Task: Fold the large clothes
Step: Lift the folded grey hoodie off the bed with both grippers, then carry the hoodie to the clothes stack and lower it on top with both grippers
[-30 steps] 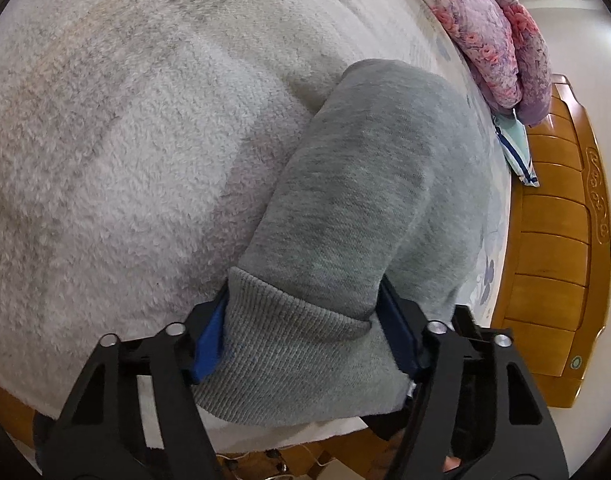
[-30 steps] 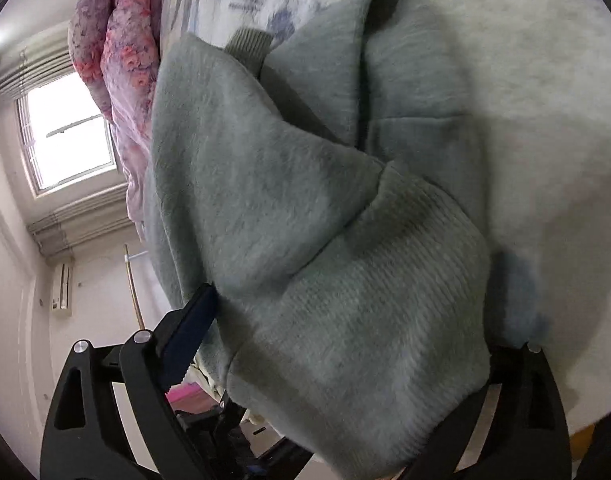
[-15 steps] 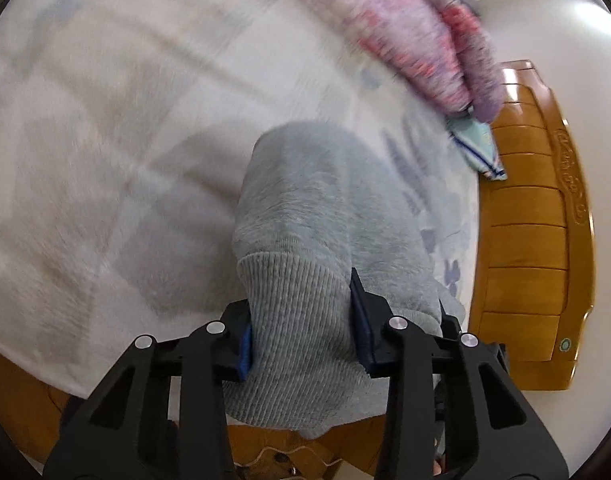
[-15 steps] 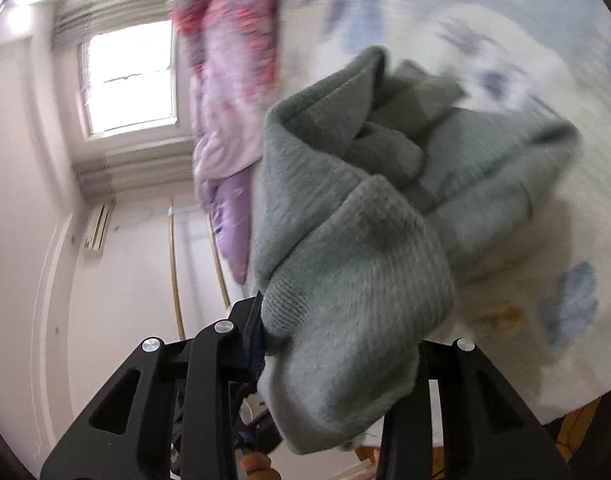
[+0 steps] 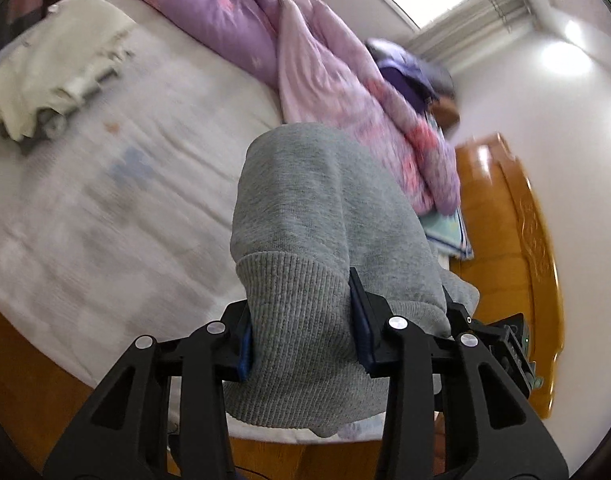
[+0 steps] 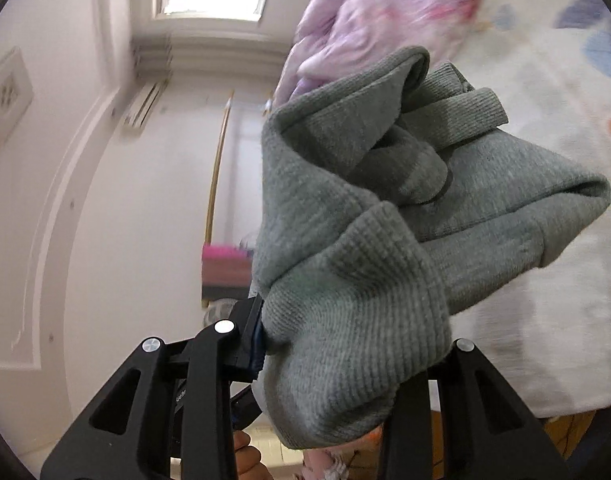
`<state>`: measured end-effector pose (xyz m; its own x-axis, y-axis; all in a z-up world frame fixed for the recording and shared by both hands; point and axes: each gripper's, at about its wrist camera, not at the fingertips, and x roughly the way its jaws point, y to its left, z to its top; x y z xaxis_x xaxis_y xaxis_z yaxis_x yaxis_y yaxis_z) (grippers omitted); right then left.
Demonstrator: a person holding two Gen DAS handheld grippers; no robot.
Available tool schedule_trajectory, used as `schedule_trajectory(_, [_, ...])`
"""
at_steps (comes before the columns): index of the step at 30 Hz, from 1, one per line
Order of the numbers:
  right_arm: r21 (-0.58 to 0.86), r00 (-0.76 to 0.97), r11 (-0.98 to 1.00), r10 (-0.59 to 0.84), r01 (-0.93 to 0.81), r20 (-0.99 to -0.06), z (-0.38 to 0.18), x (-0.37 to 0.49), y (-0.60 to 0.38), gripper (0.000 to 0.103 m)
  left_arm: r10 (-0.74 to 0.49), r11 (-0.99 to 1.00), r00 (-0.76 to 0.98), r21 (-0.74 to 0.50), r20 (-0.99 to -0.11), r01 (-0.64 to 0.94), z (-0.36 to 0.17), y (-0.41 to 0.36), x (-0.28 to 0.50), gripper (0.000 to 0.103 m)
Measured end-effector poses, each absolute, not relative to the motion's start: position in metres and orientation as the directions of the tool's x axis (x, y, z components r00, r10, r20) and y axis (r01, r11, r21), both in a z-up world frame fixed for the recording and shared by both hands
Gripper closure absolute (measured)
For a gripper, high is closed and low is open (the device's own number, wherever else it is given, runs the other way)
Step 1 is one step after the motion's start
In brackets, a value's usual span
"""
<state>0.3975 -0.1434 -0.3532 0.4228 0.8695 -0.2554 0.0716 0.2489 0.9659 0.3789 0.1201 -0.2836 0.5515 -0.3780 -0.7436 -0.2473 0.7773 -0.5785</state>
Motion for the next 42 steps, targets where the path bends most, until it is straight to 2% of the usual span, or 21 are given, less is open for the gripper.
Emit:
schedule_trajectory(10, [0.936,0.29,0.348,0.902,-0.048,-0.32,-0.332,0.458,0.046,0.072,-0.294,0.776,0.603,-0.554,-0.742,-0.302,-0.272,0.298,0.385,0.065])
schedule_trajectory(13, [0.919,0.295,0.38,0.894,-0.101,-0.337,-0.324,0.473,0.121,0.072,-0.3,0.778,0.612,-0.559,-0.732,-0.286,-0.272,0.373,0.407,0.065])
schedule_trajectory(20, [0.914,0.353,0.379,0.883,-0.143,-0.311,-0.308,0.539,0.287,0.072,-0.292,0.815,0.642,-0.536,-0.709,-0.22,-0.256,0.53,0.471,0.065])
schedule_trajectory(24, [0.909,0.392,0.389,0.867,-0.148,-0.307,-0.322,0.559,0.353,0.072,-0.249,0.844,0.679,-0.499,-0.691,-0.199,-0.255,0.594,0.504,0.065])
schedule_trajectory(29, [0.886,0.371,0.452,0.845,-0.109,-0.385,-0.366,0.584,0.419,0.072,-0.158,0.895,0.658,-0.388,-0.736,-0.219,-0.299,0.656,0.538,0.065])
schedule_trajectory(36, [0.828,0.3,0.561,0.79,-0.003,-0.534,-0.437,0.578,0.462,0.072,-0.17,0.866,0.55,-0.39,-0.818,-0.313,-0.388,0.693,0.545,0.065])
schedule_trajectory(42, [0.775,0.243,0.623,0.74,0.101,-0.627,-0.46,0.549,0.464,0.061,-0.16,0.858,0.495,-0.368,-0.854,-0.358,-0.418,0.709,0.538,0.061])
